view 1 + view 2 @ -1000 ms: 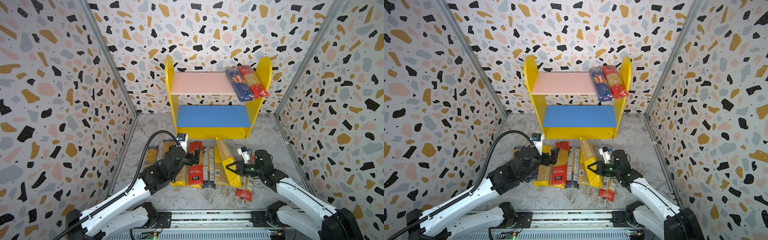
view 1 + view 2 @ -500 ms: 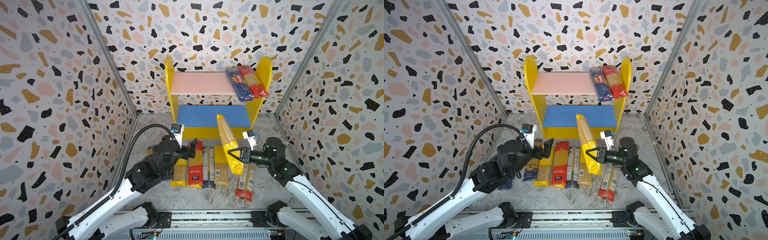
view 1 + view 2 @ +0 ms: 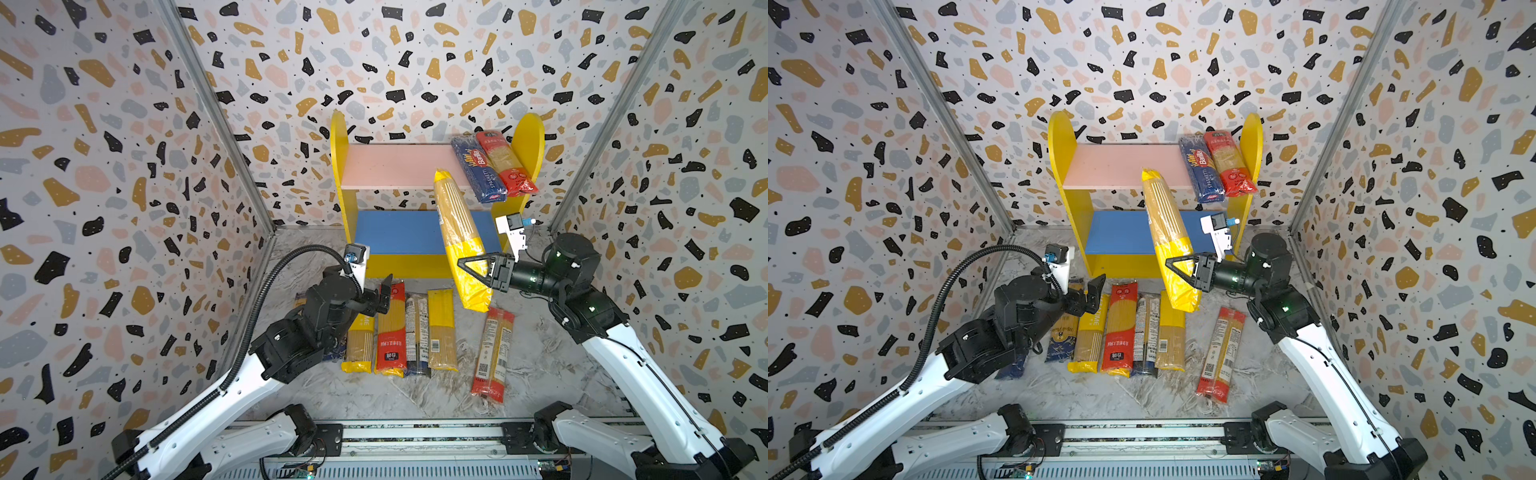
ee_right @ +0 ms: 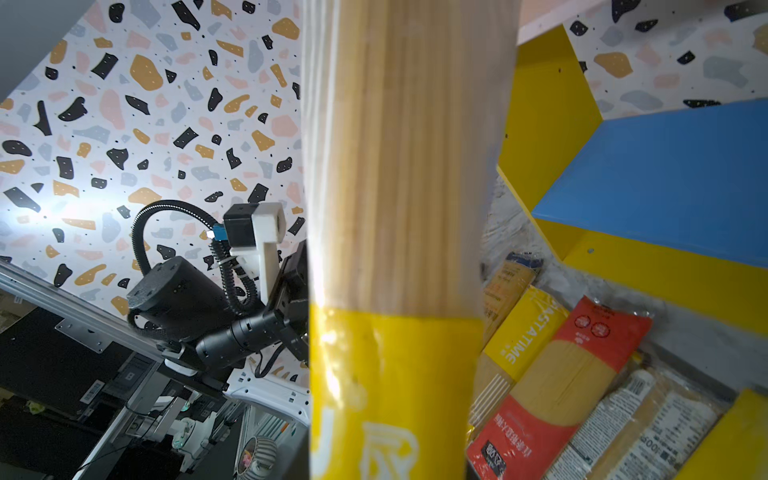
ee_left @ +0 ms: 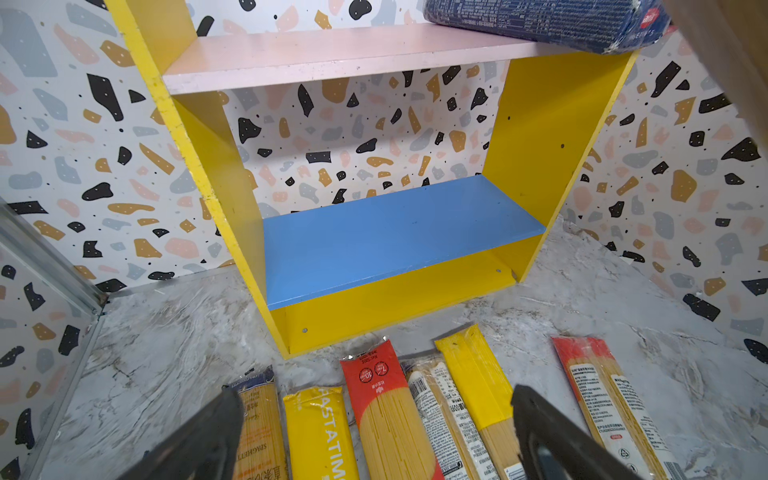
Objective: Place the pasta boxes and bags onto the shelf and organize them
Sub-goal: 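Lift the yellow spaghetti bag with the right gripper up above the pink shelf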
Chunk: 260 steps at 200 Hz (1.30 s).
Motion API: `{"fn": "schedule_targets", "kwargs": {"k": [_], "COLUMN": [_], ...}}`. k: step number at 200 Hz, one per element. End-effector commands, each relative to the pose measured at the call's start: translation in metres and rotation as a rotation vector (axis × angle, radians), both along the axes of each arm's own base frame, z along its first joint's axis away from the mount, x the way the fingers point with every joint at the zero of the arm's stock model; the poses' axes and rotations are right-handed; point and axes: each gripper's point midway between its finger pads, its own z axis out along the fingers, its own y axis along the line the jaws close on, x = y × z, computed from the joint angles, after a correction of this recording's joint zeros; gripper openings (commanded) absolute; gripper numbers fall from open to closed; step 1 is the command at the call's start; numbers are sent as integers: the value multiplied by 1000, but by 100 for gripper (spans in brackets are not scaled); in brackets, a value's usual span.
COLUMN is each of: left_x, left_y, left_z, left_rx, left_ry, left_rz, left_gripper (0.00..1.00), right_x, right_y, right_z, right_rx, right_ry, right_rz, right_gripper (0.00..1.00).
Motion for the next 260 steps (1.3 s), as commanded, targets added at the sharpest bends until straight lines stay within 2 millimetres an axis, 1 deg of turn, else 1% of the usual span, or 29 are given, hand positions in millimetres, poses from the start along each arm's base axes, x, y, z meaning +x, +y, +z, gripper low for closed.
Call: {"fn": "schedule_targets", "kwargs": {"k": [1,4,6,7,17,31,47,50,58,63,67,87,95,105,122,138,151,164,189,199,260], "left_x": [6,6,7,7,8,11,14,15,17,18,18,21,20,20,19,16,15,14,12,10,7], "left_y": [-6,-6,-7,-7,-10,-15,-19,-20,-20,-21,-21,-21,-21,-19,-16,-13,-10,-7,-9,-9,-2], "left_z": [25,26,27,29,33,38,37,37,34,34,34,31,31,32,35,37,39,40,39,38,36], "left_rx": [12,12,12,10,9,9,24,28,39,43,47,56,55,51,46,47,45,45,38,32,41], "left_ry": [-58,-61,-63,-66,-77,-91,-96,-96,-94,-96,-97,-103,-107,-112,-117,-125,-133,-139,-131,-129,-130], "left_rz": [-5,-7,-8,-9,-15,-23,-28,-27,-25,-23,-22,-13,-11,-7,-1,0,5,10,-5,-13,-1], "left_gripper": [100,100,100,100,100,100,99,100,100,99,100,99,100,99,100,100,100,99,99,100,99], "right_x": [-6,-3,-3,-1,4,15,27,29,40,47,53,87,101,119,141,151,160,167,178,184,200], "right_y": [1,3,3,4,6,11,15,16,18,20,21,25,25,27,29,31,28,26,26,24,13], "right_z": [78,78,83,80,91,113,139,141,155,159,166,183,186,187,184,179,175,173,170,168,167], "right_rx": [60,53,55,48,34,4,-36,-42,-70,-84,-95,-142,-160,-176,-200,-216,-233,-250,-276,-285,-295], "right_ry": [-298,-299,-315,-308,-345,-418,-510,-521,-566,-582,-605,-659,-676,-686,-694,-692,-685,-692,-700,-694,-676], "right_rz": [7,4,1,1,-13,-49,-122,-130,-189,-214,-238,-360,-412,-464,-519,-540,-581,-623,-674,-702,-776], "right_gripper": [13,12,13,13,12,12,12,12,12,12,12,12,12,11,12,12,13,12,12,13,14]}}
